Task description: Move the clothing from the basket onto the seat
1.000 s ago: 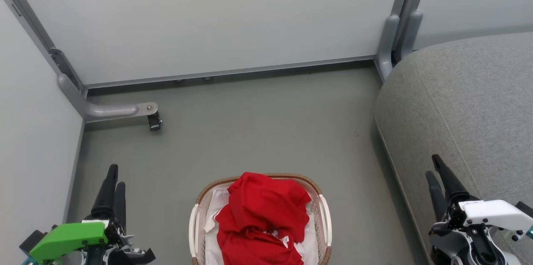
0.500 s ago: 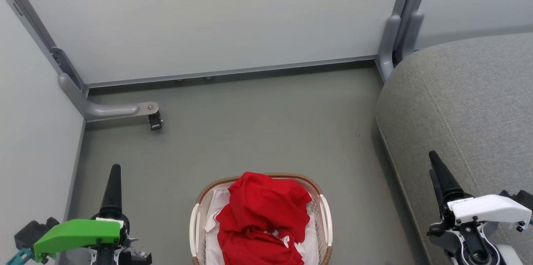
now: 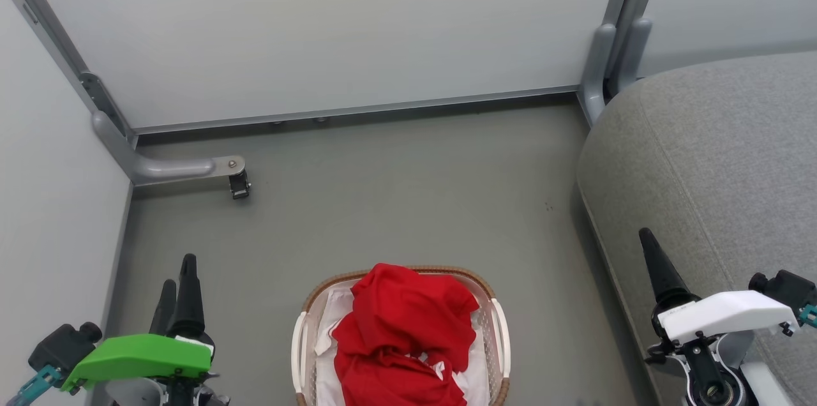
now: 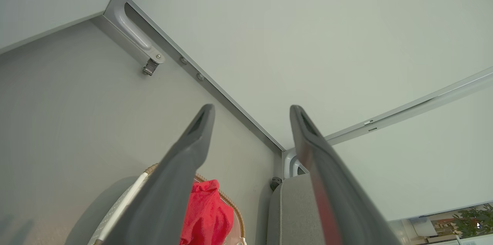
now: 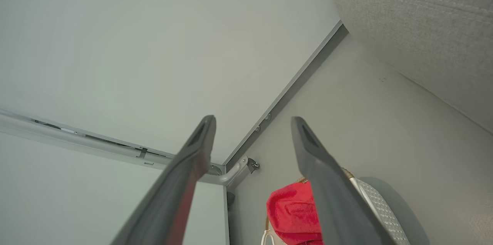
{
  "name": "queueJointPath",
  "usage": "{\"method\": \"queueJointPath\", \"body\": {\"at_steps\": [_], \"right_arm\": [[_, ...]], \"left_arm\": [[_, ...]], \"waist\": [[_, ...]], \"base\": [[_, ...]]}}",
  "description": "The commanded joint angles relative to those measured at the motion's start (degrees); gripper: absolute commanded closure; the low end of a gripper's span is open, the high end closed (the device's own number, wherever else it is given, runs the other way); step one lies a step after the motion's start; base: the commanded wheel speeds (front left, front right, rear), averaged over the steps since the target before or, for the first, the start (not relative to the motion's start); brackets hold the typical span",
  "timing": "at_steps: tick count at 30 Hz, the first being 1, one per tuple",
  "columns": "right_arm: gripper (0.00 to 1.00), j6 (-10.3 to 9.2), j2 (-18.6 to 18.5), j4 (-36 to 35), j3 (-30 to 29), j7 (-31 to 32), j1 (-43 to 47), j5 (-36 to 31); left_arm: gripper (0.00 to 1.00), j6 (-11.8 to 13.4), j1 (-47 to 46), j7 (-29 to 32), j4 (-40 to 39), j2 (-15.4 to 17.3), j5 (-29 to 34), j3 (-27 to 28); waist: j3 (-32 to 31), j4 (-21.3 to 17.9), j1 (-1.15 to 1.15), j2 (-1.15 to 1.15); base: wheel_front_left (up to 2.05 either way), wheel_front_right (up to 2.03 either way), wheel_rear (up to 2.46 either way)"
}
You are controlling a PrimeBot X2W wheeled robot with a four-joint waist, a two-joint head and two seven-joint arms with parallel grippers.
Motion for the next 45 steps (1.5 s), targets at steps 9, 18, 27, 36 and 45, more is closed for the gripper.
{"method": "queueJointPath", "body": {"at_steps": [9, 18, 27, 36, 45], "right_arm": [[0.00, 0.01, -1.43, -0.79, 2.19, -2.38, -1.86, -9.13], [0.00, 0.02, -1.87, -0.48, 3.42, -4.11, -2.10, -17.47], [0.00, 0.02, -1.90, 0.73, 4.17, -5.68, -2.51, -24.27], [0.00, 0.02, -2.00, 1.52, 4.73, -7.04, -2.54, -30.20], [0.00, 0.02, -2.33, 2.79, 5.84, -8.40, -2.69, -35.67]], "left_arm": [[0.00, 1.28, 0.46, -2.29, -0.38, 1.67, 10.03, -2.21], [0.00, 2.49, 0.74, -4.00, -0.38, 2.55, 16.92, -3.90], [0.00, 3.81, 1.72, -5.54, -0.90, 2.53, 22.81, -4.32], [0.00, 4.37, 2.05, -7.00, -0.47, 2.78, 28.69, -5.21], [0.00, 4.69, 2.18, -8.26, 0.08, 3.00, 34.40, -6.55]], "waist": [[0.00, 0.06, 0.00, 0.00], [-0.05, 0.03, 0.00, 0.00], [-0.03, -0.08, 0.00, 0.00], [-0.10, -0.17, 0.00, 0.00], [-0.09, -0.21, 0.00, 0.00]], "base": [[0.00, 0.00, 0.00], [0.00, 0.00, 0.00], [0.00, 0.00, 0.00], [0.00, 0.00, 0.00], [0.00, 0.00, 0.00]]}}
